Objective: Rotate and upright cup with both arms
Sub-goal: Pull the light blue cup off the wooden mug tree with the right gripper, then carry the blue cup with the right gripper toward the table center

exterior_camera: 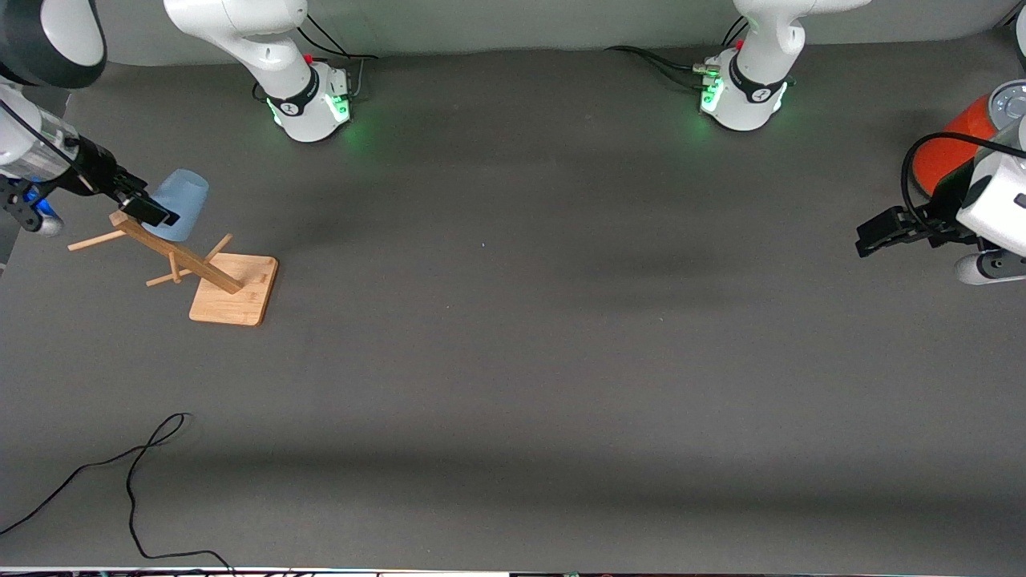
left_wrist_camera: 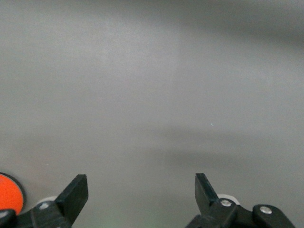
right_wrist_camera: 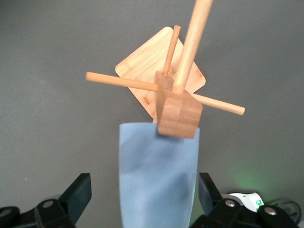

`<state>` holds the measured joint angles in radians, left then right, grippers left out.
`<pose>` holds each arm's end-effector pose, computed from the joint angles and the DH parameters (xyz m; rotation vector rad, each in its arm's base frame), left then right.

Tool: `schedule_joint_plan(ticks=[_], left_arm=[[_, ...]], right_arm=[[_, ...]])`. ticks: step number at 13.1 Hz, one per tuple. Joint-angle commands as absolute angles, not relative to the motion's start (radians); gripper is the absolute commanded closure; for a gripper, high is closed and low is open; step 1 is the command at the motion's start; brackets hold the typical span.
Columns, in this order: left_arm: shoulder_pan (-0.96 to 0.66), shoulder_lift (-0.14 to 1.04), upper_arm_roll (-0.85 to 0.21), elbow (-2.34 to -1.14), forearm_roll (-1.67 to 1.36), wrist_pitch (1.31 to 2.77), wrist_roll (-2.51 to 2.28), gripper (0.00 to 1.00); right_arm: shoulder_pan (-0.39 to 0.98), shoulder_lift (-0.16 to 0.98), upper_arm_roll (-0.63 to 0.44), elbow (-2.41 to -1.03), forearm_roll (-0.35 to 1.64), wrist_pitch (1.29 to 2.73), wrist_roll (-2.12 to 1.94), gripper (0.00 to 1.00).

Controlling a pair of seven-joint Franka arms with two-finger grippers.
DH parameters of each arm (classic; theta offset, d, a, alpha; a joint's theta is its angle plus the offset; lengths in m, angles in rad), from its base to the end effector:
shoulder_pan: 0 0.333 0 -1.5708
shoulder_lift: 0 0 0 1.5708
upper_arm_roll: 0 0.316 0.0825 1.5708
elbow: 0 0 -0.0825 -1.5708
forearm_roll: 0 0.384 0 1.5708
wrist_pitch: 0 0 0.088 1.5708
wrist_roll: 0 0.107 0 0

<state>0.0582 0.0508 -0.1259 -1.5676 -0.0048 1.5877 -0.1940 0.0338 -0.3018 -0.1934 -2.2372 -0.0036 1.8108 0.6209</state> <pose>0.5693 -0.0373 0.5991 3.1278 0.1981 -0.0494 0.4414 -0.0760 0.4797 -2.8860 1.1647 0.2163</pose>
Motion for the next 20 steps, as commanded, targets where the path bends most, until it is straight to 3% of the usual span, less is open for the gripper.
schedule_joint_plan(ticks=[1, 5, 6, 7, 8, 12, 15, 20], left_arm=[[0.054, 0.046, -0.123, -1.568, -0.015, 1.598, -0.193, 0.0], [0.054, 0.046, -0.123, -1.566, -0.015, 1.598, -0.193, 0.0], [0.054, 0.046, -0.123, -1.566, -0.015, 1.598, -0.193, 0.0], [0.054, 0.046, -0.123, -1.566, -0.015, 1.598, -0.193, 0.0], [0.054, 0.046, -0.123, -1.566, -0.015, 1.598, -0.193, 0.0], [0.054, 0.046, -0.123, -1.566, -0.015, 1.598, -0.193, 0.0], [0.054, 0.046, -0.123, -1.566, -0.015, 1.598, -0.193, 0.0], [0.054, 0.046, -0.123, -1.566, -0.015, 1.6, -0.193, 0.0]], right_arm=[[0.038, -0.307, -0.206, -2.304, -0.021, 1.883, 0.646, 0.0], [0.04, -0.295, -0.206, -2.313, -0.021, 1.899, 0.646, 0.0], [0.04, -0.296, -0.206, -2.312, -0.021, 1.899, 0.646, 0.25], [0.04, -0.296, -0.206, -2.312, -0.021, 1.899, 0.646, 0.57], [0.04, -0.296, -0.206, -2.312, -0.021, 1.899, 0.646, 0.63], [0.047, -0.311, -0.206, -2.31, -0.021, 1.89, 0.646, 0.64], [0.052, -0.389, -0.19, -2.306, -0.02, 1.823, 0.684, 0.64], [0.271, -0.497, -0.167, -2.298, -0.02, 1.712, 1.01, 0.64]])
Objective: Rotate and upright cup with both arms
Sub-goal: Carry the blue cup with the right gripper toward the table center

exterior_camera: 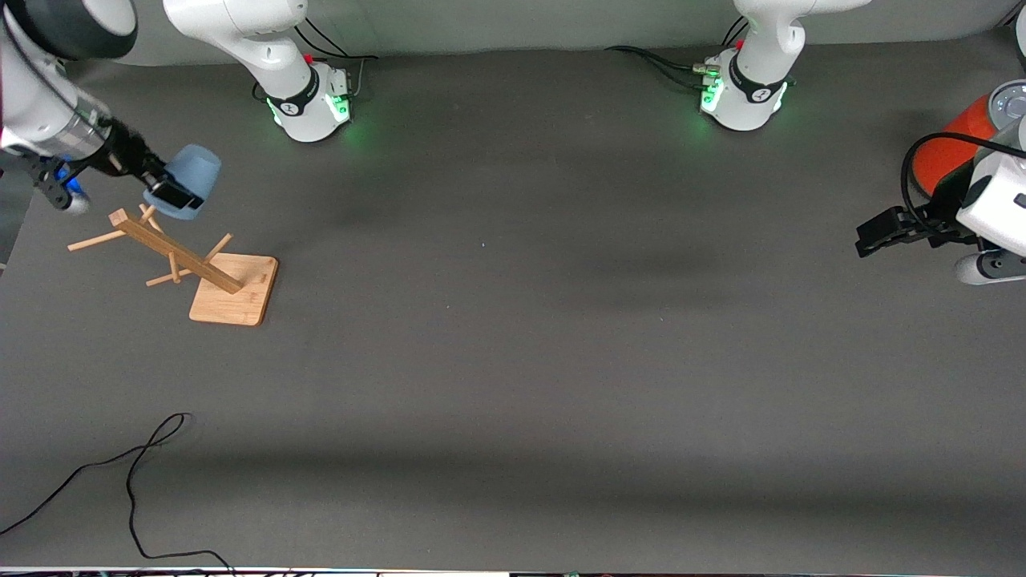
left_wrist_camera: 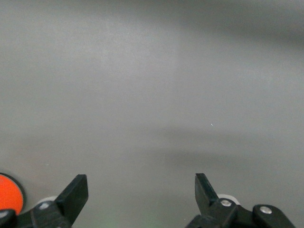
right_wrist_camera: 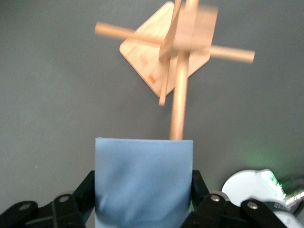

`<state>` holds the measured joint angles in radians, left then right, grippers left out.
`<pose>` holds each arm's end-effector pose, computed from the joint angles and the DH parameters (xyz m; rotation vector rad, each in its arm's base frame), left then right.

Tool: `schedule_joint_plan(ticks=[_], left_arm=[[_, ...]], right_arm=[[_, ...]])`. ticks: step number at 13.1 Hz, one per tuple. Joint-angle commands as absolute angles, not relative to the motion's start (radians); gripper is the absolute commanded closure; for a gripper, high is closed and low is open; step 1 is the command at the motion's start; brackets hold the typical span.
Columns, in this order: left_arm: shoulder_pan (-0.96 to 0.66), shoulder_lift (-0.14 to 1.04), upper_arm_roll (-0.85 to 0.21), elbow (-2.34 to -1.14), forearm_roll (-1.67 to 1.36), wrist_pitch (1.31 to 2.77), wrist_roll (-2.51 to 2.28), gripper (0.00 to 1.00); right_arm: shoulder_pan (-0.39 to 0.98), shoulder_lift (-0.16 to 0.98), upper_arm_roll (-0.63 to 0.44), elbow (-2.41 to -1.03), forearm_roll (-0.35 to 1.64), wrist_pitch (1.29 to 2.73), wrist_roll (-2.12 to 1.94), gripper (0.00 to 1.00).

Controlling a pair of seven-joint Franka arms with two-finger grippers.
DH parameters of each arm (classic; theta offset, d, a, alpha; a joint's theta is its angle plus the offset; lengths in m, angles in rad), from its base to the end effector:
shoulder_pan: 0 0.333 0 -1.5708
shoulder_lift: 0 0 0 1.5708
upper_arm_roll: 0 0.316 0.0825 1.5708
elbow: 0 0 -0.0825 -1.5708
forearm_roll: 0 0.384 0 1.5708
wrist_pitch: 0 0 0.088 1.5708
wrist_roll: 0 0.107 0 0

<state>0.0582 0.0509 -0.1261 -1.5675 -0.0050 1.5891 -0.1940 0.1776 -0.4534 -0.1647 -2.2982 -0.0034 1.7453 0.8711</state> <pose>0.5695 -0.0375 0.5992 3.1275 0.1978 -0.0472 0.4059 -0.0012 0.5109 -2.8501 1.2681 0.1939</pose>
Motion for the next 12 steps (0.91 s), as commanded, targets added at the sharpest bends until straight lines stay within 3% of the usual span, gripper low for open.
schedule_joint_plan(ticks=[1, 3, 5, 12], left_arm=[[0.054, 0.046, -0.123, -1.566, -0.015, 1.598, -0.193, 0.0], [0.054, 0.046, -0.123, -1.566, -0.015, 1.598, -0.193, 0.0], [0.054, 0.046, -0.123, -1.566, -0.015, 1.598, -0.193, 0.0], [0.055, 0.046, -0.123, -1.565, -0.015, 1.594, -0.193, 0.0]], right_arm=[[0.34, -0.503, -0.166, -2.283, -0.018, 1.691, 1.107, 0.64], [0.495, -0.485, -0.164, -2.246, -0.006, 1.689, 1.324, 0.64], [0.648, -0.392, -0.166, -2.162, 0.008, 1.698, 1.525, 0.64], [0.932, 0.189, -0.166, -1.564, 0.087, 1.7, 2.006, 0.64]])
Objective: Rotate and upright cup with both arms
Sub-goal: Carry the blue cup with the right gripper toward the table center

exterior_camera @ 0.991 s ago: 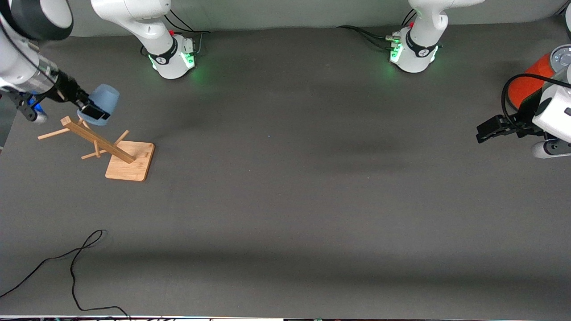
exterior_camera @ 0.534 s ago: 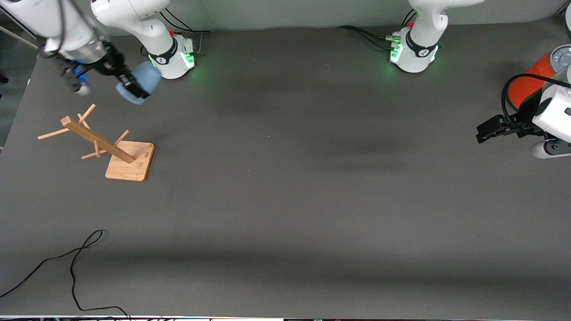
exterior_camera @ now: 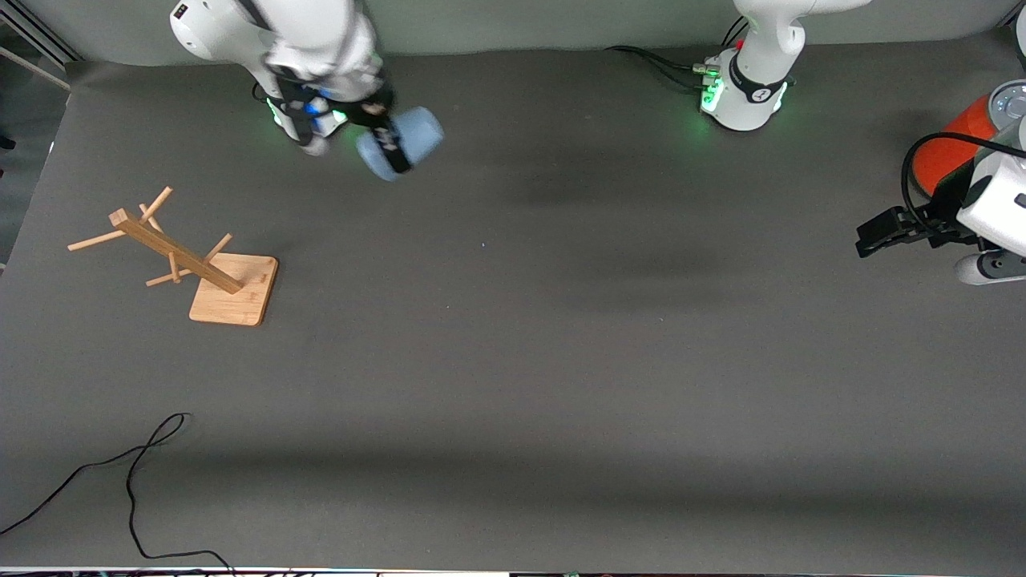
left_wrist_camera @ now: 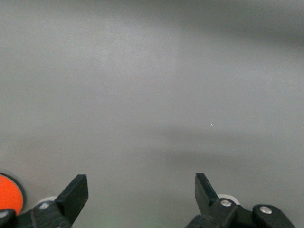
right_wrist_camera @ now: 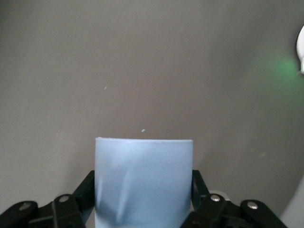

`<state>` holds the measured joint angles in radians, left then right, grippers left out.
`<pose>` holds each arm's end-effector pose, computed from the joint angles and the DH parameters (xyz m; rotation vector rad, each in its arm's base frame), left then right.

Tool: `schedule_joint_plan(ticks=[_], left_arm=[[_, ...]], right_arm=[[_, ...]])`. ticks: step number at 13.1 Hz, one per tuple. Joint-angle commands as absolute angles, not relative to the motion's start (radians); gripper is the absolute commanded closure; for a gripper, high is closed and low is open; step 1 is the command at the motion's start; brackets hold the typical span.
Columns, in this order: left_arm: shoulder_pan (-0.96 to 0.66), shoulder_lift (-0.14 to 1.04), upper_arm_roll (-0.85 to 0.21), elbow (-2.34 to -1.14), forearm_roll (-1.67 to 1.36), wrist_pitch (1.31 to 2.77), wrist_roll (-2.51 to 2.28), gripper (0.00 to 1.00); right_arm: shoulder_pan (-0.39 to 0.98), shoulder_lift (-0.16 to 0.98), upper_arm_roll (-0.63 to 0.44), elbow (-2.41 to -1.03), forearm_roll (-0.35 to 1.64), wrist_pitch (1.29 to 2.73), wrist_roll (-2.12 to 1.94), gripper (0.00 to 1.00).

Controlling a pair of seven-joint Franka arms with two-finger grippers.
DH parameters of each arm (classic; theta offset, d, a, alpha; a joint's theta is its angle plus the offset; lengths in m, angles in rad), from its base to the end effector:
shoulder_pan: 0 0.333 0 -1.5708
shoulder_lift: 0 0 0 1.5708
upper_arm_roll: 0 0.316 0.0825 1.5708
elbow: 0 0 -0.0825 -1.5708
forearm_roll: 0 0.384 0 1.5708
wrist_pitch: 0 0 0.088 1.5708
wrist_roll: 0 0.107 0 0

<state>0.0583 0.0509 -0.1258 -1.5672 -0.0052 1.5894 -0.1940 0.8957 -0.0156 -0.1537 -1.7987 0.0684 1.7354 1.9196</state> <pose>0.5695 -0.0373 0.5994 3.1272 0.1984 -0.0463 0.4039 0.3781 0.5390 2.5746 -1.7432 -0.1228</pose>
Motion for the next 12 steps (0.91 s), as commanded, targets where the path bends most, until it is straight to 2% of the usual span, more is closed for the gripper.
schedule_joint_plan(ticks=[1, 5, 7, 12], left_arm=[[0.055, 0.046, -0.123, -1.565, -0.014, 1.594, -0.193, 0.0], [0.055, 0.044, -0.123, -1.565, -0.015, 1.592, -0.193, 0.0], [0.057, 0.044, -0.123, -1.565, -0.015, 1.591, -0.193, 0.0], [0.055, 0.044, -0.123, -1.565, -0.015, 1.592, -0.195, 0.0]], right_arm=[[0.949, 0.268, -0.166, -1.483, 0.092, 1.7, 2.052, 0.65], [1.003, 0.556, -0.166, -1.219, 0.11, 1.701, 2.27, 0.65], [1.028, 0.685, -0.166, -1.117, 0.107, 1.735, 2.371, 0.69], [1.094, 0.885, -0.169, -1.094, 0.059, 1.94, 2.538, 0.69]])
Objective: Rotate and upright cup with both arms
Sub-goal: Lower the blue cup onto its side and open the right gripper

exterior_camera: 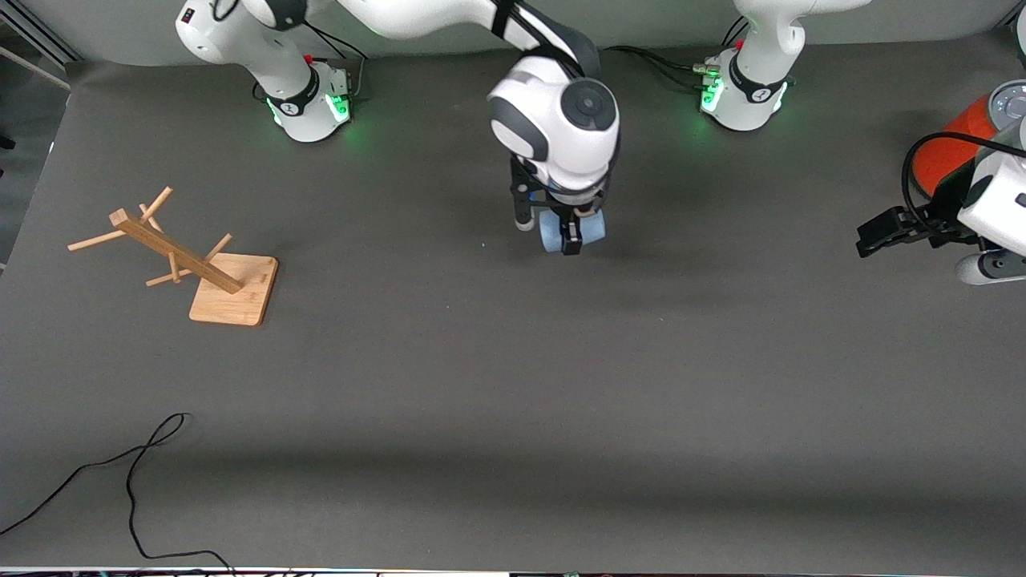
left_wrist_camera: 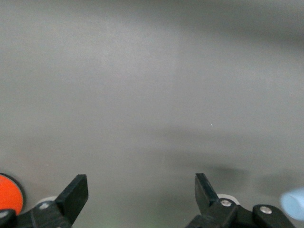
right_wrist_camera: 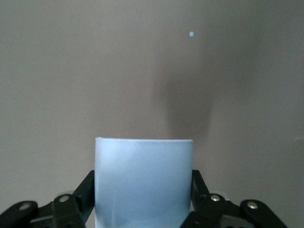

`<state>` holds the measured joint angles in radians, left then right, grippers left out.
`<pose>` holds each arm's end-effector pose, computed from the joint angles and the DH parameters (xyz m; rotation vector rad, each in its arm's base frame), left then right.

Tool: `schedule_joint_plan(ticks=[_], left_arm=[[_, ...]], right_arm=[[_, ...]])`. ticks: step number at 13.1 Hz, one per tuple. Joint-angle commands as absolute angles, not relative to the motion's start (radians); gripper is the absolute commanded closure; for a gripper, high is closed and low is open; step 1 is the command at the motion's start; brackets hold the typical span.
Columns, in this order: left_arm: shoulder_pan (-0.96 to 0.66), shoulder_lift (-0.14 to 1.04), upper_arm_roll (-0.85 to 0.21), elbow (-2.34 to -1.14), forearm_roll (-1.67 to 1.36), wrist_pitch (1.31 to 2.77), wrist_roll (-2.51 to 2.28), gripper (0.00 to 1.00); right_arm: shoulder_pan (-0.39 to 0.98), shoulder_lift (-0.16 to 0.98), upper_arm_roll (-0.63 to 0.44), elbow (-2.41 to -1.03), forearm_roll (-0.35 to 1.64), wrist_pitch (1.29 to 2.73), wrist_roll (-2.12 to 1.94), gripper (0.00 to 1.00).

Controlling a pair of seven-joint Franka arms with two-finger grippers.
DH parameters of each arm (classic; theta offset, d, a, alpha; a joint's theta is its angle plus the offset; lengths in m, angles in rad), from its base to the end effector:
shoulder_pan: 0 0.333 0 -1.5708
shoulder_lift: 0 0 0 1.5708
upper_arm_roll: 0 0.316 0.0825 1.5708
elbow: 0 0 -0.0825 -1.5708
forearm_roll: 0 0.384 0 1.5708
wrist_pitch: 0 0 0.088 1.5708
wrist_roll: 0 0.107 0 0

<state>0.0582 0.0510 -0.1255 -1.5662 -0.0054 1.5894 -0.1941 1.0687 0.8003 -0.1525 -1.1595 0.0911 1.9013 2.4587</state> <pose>0.5696 -0.0372 0.5998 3.1268 0.1989 -0.0450 0.4264 0.6202 0.3167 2.2307 -2.1443 0.0474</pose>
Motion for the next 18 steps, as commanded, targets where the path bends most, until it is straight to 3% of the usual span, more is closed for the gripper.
schedule_joint_plan(ticks=[1, 8, 9, 10, 11, 18], left_arm=[[0.055, 0.043, -0.123, -1.563, -0.015, 1.592, -0.195, 0.0], [0.054, 0.043, -0.124, -1.562, -0.015, 1.591, -0.196, 0.0], [0.054, 0.043, -0.124, -1.562, -0.015, 1.592, -0.196, 0.0], [0.054, 0.044, -0.124, -1.563, -0.015, 1.592, -0.196, 0.0], [0.054, 0.044, -0.124, -1.562, -0.015, 1.592, -0.196, 0.0], [0.054, 0.044, -0.124, -1.563, -0.015, 1.589, -0.196, 0.0]], right_arm=[[1.103, 0.922, -0.169, -1.092, 0.028, 1.986, 2.58, 0.69], [1.118, 1.017, -0.169, -1.097, 0.014, 2.052, 2.631, 0.68], [1.118, 1.019, -0.169, -1.097, 0.014, 2.054, 2.631, 0.57], [1.118, 1.023, -0.169, -1.097, 0.014, 2.054, 2.631, 0.07], [1.118, 1.023, -0.169, -1.095, 0.012, 2.056, 2.629, 0.0], [1.117, 1.011, -0.169, -1.095, -0.006, 2.059, 2.631, 0.0]])
